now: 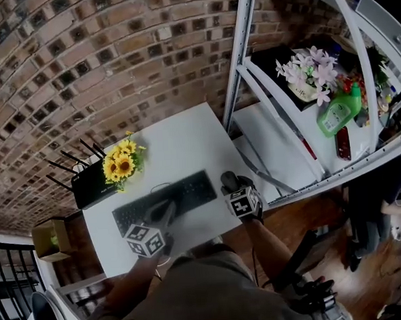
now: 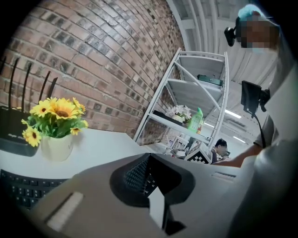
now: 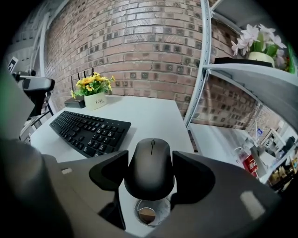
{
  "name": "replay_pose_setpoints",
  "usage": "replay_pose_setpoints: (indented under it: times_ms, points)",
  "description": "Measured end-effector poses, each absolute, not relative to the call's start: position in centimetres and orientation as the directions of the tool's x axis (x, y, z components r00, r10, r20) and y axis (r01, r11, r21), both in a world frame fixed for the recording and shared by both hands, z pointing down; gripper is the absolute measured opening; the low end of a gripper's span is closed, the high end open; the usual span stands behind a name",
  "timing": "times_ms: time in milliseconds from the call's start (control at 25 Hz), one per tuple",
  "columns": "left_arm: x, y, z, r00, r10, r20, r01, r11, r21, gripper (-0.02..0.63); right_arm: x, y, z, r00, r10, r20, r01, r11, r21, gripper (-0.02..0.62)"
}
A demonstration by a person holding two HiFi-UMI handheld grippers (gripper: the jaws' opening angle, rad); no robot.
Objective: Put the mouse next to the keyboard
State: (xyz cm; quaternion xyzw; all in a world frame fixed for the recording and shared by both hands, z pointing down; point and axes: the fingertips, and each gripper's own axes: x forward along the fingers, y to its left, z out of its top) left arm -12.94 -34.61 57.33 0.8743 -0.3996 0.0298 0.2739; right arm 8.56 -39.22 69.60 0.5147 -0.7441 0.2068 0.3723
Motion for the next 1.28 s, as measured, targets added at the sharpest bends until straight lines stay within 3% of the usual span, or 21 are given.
replay_pose_setpoints:
  times_ms: [1280]
  points:
    - [-11.8,-32.6,58.6,0.564,-0.753,0.339,-0.807,-0.413,0.423,0.002,7.0,-39.7,74.2,-0.285,-0.522,0.804,-0.887,0.461,-0.015,0.322]
